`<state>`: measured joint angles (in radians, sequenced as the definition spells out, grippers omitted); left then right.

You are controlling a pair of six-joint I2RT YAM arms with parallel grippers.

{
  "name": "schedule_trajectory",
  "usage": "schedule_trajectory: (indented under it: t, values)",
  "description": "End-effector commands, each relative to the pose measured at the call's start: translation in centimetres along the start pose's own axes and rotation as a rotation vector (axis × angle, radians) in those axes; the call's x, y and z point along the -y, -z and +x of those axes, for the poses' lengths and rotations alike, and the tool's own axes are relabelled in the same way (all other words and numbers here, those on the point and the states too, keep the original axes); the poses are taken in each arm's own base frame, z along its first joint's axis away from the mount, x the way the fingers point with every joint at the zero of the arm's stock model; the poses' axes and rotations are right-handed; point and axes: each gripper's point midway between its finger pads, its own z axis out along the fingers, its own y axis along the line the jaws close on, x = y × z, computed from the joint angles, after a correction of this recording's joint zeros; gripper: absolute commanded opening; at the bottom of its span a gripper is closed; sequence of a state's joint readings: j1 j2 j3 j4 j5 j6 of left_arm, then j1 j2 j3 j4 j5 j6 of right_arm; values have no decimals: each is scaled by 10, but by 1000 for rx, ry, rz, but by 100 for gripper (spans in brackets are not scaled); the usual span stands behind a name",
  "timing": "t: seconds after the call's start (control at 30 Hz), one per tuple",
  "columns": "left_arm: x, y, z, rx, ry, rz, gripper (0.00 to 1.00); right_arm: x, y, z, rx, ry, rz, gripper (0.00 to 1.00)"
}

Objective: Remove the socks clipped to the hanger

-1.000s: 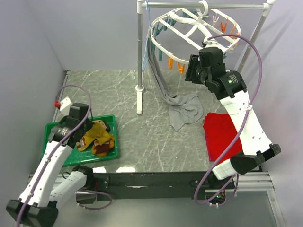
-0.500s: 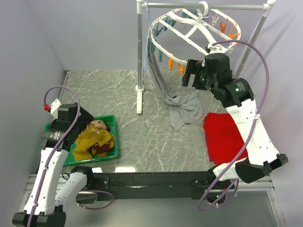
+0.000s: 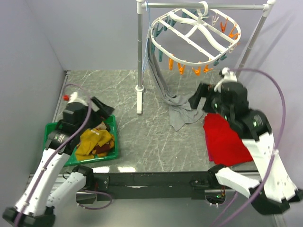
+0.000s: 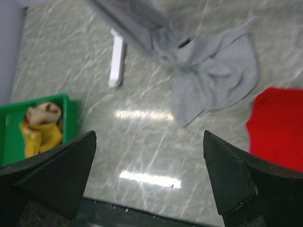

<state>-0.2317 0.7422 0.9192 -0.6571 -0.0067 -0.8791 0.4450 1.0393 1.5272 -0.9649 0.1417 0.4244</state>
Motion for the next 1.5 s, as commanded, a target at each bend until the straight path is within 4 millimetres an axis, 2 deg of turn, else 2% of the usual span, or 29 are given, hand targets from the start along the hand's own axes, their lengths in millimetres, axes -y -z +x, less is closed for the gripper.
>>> schedule_trajectory:
  t: [0.0,0.03,0.1,0.13,0.2,0.23,0.27,0.3,0.37,0.4,0.47,0.5,0.57,0.6,0.63,0.67,0.7,0.77,0.8,0.83,0.9,0.93,1.0,1.03,1.1,1.13,1.17,1.37,1.47]
  values:
    - [65,-4,34,-87,-67,207,96,-19,17,33,-2,-125,-187,100]
    - [71,-5,42,-104,-80,214,96,-23,5,57,-46,-159,-236,100]
    - [82,-7,65,-141,-104,237,96,-25,7,75,-46,-207,-297,100]
    - [87,-6,72,-147,-112,261,96,-26,-5,96,-85,-252,-314,100]
    - [99,-1,88,-174,-125,341,96,-24,-11,110,-83,-317,-335,100]
    - [102,1,93,-187,-126,365,96,-23,-26,128,-97,-392,-342,100]
    - [111,5,96,-190,-106,415,96,-27,-29,140,-119,-420,-383,100]
    - [106,4,111,-232,-105,429,96,-21,-40,166,-160,-442,-385,100]
    - [110,11,123,-264,-65,493,96,-32,-44,175,-173,-493,-471,100]
    - [108,9,134,-279,-48,536,96,-28,-52,199,-213,-498,-481,100]
    - [105,21,149,-329,-17,601,96,-35,-54,204,-199,-510,-563,100]
    - [101,21,158,-332,0,639,96,-33,-55,226,-243,-511,-593,100]
    - [99,35,163,-350,28,718,96,-44,-48,222,-195,-521,-726,100]
    - [89,34,173,-362,37,735,96,-39,-46,244,-226,-535,-760,100]
    - [89,43,170,-351,53,786,96,-47,-36,231,-164,-569,-851,100]
    - [86,48,173,-364,73,814,96,-45,-31,233,-142,-588,-888,100]
    - [73,45,183,-379,78,814,96,-37,-34,251,-155,-620,-884,100]
    - [76,64,173,-349,140,919,96,-37,-19,240,-64,-660,-978,100]
    - [66,62,178,-349,158,924,96,-32,-21,248,-62,-681,-978,100]
    - [69,75,168,-313,185,998,96,-29,-28,255,-87,-677,-935,100]
    - [61,74,165,-284,218,1004,96,-32,-20,248,-41,-635,-984,100]
    - [62,84,156,-252,243,1052,96,-30,-25,256,-67,-631,-952,100]
    - [55,83,154,-228,292,1063,96,-31,-20,242,1,-622,-976,100]
    - [55,92,145,-198,328,1109,96,-23,-33,255,-51,-653,-896,100]
    - [46,82,147,-205,401,1080,96,-18,-39,248,-3,-683,-855,100]
    - [45,85,144,-197,429,1099,96,-10,-50,261,-49,-709,-779,100]
    - [43,81,149,-224,443,1085,96,-6,-52,256,-18,-723,-763,100]
    - [41,66,159,-252,399,986,96,12,-74,284,-103,-768,-593,100]
    - [36,57,169,-279,390,943,96,12,-75,286,-111,-751,-590,100]
